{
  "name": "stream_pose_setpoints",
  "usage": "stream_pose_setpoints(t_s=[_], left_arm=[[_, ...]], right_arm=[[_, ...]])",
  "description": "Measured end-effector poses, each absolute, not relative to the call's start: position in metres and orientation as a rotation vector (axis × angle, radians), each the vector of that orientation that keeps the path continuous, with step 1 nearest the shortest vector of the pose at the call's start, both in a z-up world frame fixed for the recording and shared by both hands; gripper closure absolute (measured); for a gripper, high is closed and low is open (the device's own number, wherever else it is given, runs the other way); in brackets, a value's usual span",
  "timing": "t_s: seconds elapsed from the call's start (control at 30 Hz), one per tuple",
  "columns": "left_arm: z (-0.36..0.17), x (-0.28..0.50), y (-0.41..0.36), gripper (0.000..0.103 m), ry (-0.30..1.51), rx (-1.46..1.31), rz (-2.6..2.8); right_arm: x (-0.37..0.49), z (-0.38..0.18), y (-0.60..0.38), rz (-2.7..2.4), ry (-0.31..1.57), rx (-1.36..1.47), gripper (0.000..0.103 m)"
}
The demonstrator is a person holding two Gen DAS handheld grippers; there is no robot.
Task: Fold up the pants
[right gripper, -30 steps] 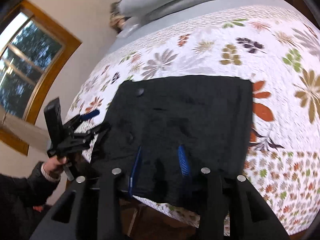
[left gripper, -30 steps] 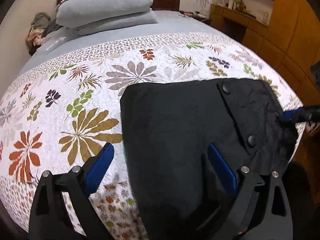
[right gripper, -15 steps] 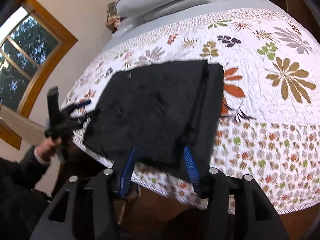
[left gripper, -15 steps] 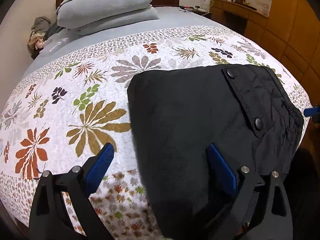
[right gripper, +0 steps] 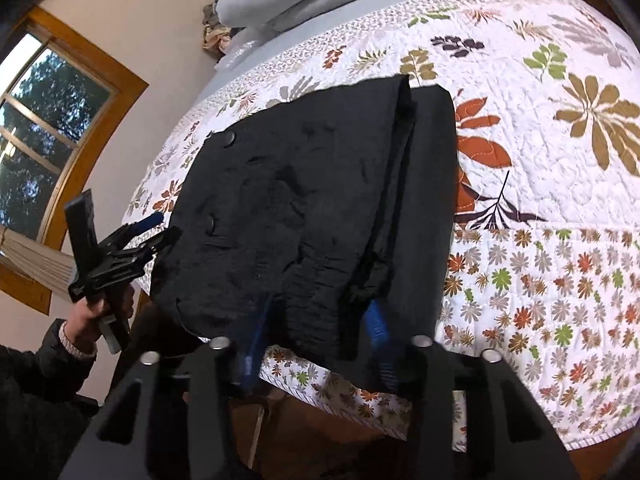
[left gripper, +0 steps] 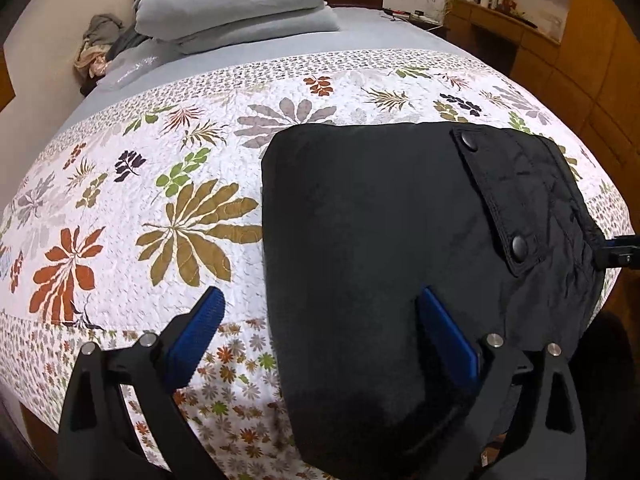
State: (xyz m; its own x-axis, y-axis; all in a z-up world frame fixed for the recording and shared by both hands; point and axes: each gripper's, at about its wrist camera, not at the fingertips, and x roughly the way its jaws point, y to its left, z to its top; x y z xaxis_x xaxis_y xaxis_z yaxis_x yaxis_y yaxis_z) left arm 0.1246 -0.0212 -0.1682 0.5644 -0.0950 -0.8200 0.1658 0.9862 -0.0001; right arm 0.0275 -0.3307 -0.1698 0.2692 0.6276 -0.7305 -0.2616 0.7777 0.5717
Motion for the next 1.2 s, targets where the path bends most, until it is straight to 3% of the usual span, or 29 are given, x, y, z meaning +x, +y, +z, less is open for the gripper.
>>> stream_pose_setpoints(t_s=[0.1, 0.4, 0.77, 0.87, 0.93, 1.2], left_arm=[[-0.17, 0.127, -0.025, 0.006, 0.955, 0.09, -0.155], [-0.179, 0.136, -0.032, 0.002, 0.966, 0.09, -0.152], [-0.172, 0.135, -0.021, 0.003, 0.962, 0.089, -0.143], [-0.161, 0.134, -0.017, 0.003, 0.939, 0.083, -0.135], [-0.153, 0.133, -0.017, 0.003, 0.917, 0.072, -0.143], [-0.146, 0.142, -0.042, 0.003, 0.877, 0.09, -0.191]], right_arm=[[0.023, -0.16, -0.336, 0.629, 1.126, 0.392, 0.077], [0.022, -0.17, -0.333, 0.573, 1.16, 0.338, 0.078], [0.03, -0.176, -0.328, 0.579, 1.194, 0.347, 0.072], [0.036, -0.16, -0.329, 0.555, 1.161, 0.294, 0.067], [0.045, -0.146, -0.332, 0.521, 1.117, 0.265, 0.057], [0.098, -0.138, -0.31, 0.582, 1.047, 0.288, 0.06]])
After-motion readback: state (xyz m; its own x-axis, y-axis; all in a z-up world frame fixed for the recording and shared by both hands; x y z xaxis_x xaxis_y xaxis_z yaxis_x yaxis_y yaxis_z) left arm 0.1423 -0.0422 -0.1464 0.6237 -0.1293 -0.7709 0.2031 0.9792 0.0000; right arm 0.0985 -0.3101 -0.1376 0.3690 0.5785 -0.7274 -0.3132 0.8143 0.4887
